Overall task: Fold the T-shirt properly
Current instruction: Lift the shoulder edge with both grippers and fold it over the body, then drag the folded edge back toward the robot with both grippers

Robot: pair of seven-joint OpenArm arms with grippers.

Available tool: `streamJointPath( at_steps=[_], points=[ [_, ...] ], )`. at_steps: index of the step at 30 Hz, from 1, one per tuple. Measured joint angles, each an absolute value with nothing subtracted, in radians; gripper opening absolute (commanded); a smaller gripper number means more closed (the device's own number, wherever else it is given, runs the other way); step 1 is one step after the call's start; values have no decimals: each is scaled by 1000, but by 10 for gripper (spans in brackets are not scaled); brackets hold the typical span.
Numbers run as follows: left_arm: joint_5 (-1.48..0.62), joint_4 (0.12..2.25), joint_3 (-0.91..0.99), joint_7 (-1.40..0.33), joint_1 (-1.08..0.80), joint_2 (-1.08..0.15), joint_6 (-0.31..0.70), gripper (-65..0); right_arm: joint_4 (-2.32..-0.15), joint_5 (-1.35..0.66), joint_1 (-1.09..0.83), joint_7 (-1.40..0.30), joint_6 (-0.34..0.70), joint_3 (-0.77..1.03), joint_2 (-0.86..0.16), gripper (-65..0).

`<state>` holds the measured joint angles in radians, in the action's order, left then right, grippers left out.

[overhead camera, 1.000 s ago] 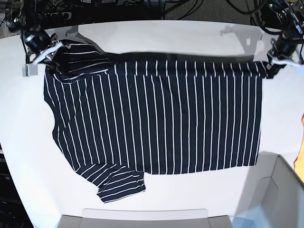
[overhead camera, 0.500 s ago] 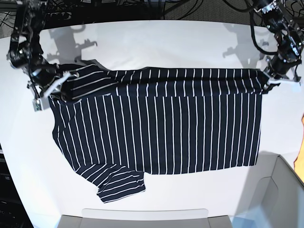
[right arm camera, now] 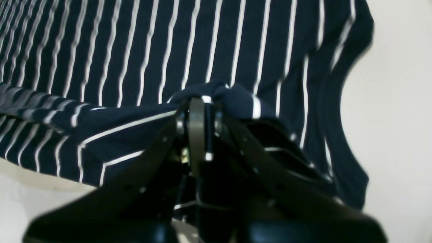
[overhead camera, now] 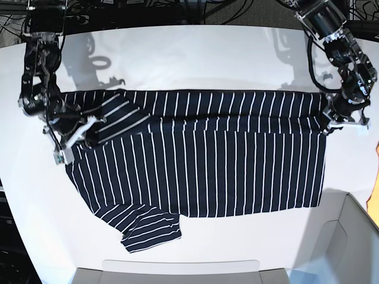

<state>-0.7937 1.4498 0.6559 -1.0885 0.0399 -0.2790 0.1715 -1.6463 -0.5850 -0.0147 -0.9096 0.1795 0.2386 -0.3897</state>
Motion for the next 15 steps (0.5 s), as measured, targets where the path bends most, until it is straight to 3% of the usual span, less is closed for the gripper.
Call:
streamJointPath(
  at_steps=[8,15],
  points=[
    [-696,1353,656,-1081,155,-280,175,-650,-1488,-583,115,-904,179,184,-390,-650],
    [-631,1342,656,-1080,204,-282,176,-650,-1289,-555,186,-722,179,61,-394,-650]
  ],
)
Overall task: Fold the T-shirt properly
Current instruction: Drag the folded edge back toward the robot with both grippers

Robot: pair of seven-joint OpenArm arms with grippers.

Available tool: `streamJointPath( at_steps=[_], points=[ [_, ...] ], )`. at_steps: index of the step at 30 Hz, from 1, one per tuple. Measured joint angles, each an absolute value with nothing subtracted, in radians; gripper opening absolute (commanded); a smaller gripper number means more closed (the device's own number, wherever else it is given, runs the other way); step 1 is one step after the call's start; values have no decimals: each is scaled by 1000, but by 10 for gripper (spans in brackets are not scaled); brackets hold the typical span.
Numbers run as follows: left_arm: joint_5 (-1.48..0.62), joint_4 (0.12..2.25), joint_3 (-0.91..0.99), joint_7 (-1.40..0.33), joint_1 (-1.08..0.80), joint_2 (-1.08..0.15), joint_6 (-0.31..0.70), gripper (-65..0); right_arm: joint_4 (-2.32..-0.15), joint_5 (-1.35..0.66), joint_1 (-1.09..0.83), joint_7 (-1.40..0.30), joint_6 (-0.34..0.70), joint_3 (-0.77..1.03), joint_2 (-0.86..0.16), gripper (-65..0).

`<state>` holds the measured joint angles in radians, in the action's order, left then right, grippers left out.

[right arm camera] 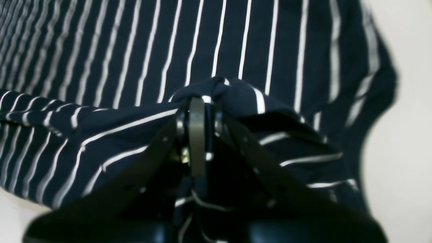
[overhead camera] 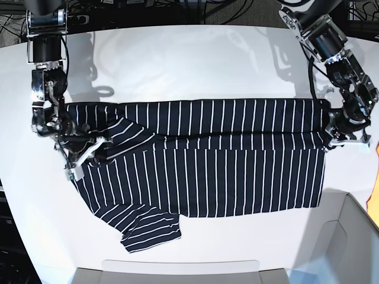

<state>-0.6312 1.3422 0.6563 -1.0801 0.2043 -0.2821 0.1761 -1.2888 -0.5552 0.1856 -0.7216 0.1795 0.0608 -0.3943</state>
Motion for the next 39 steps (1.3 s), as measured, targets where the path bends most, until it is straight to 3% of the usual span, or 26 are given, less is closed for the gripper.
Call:
streamJointPath(
  at_steps=[6,7,10,13,15,23,25,27,31,34,39],
  points=[
    [-621,1300,628,-1077,233,-280,177,-650,-1219,-467,214,-619,176,-26,-387,-650],
    [-625,1300,628,-1077,233,-281,176,-638,-1222,-467,216,-617,178,-27,-385,-630],
    [-623,1301,631,-1077,231,-282,175,-518,-1224,-466,216,-610,179,-23,-390,-489],
    [-621,1343,631,-1081,227,-282,172,-506,-1240,-464,216,-613,175,-22,-399,-396],
    [-623,1371,631,-1078,230,-282,172,-509,-1283,-467,216,-617,178,-7,-398,-382],
    [-629,1494,659,-1083,171,-278,176,-513,-1411,-467,205,-618,177,175,-395,-383],
    [-621,1551,686,-1084,143,-276,171,-551,-1455,-466,168,-616,179,214,-396,-393],
    [-617,1602,654,-1073,105,-284,171,-650,-1503,-462,115,-653,173,234,-401,-455],
    [-613,1612,483,-1077,65,-281,178,-650,-1543,-467,44,-753,180,229,-406,-647],
    [-606,1609,421,-1092,65,-266,183,-650,-1517,-455,34,-756,180,229,-390,-650],
    [-342,1553,263,-1032,73,-291,179,-650,-1396,-459,39,-743,179,166,-401,-650]
  ],
)
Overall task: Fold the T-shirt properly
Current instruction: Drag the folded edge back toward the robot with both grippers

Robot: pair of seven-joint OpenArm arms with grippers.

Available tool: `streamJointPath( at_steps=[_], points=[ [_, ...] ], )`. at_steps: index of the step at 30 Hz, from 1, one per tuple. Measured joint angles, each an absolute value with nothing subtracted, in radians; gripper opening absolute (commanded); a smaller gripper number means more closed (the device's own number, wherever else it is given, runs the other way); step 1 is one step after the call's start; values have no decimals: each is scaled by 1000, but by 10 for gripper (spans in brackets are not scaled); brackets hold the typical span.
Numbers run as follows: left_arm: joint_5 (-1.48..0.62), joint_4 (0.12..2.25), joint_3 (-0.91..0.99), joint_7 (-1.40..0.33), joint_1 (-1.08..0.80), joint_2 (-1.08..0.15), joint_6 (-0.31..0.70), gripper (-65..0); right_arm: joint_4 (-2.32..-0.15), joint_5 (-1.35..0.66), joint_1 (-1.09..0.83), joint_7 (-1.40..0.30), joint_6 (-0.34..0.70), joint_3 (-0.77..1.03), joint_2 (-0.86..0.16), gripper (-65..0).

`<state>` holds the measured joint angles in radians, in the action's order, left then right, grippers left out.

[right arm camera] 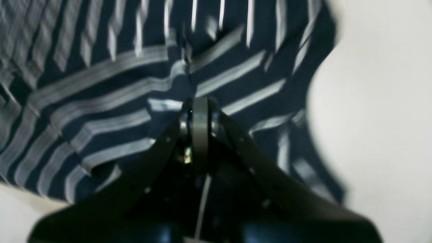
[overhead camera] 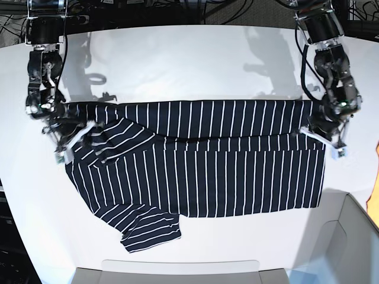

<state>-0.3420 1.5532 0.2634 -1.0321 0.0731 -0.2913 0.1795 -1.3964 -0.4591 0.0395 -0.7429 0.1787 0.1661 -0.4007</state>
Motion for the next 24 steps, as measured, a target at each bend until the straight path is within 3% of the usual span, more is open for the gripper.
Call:
streamJointPath(
  at_steps=[3,9,24],
  points=[
    [-305,1441,171,-970,72,-281,196,-650,-1316,-460,52,-736,179,103,-422,-650],
    [-315,1362,175,-930,67,-302,191,-650,-1324,-472,9,-679,176,88,-434,-650],
    [-340,1542,192,-802,-356,-361,293,-650,-1568,-474,-250,-692,172,89,-513,-650]
  ],
)
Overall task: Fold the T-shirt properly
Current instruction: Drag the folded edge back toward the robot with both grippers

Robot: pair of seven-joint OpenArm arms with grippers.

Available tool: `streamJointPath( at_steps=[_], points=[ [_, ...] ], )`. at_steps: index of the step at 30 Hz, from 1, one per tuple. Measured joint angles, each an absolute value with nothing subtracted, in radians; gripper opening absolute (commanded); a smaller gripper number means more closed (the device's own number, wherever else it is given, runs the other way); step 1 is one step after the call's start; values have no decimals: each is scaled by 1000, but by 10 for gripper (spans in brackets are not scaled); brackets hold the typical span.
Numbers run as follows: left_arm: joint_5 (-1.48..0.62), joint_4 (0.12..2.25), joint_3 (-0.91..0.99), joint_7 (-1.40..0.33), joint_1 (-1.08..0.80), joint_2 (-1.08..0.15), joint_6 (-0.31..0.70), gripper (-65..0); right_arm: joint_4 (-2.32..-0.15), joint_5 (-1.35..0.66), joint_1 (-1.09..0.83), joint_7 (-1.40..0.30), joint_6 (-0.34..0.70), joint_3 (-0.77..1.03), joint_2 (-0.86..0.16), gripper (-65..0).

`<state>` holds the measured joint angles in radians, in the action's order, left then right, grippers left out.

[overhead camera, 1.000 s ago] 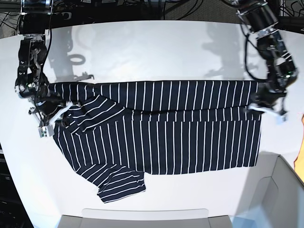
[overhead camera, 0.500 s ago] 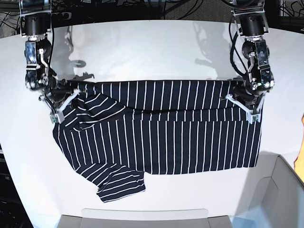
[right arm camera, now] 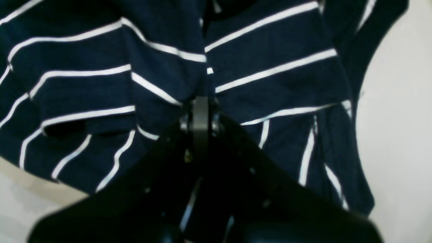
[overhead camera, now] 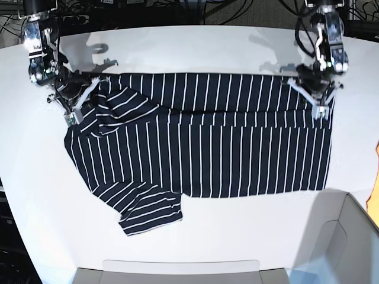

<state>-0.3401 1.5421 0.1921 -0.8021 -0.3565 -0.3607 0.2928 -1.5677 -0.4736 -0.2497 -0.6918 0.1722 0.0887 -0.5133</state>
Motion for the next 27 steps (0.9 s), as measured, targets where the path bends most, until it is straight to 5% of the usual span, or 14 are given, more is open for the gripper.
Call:
streamJointPath(
  at_steps=[12,27],
  points=[
    [-339,1748,346,-892,-642,-308,304,-650,-1718,-478,-451,-684,175,92,-553,-650],
    [-310,1814,400,-1027,-612,-304,303,-650,-1811,-477,-541,-746,180,144,-524,-650]
  ],
)
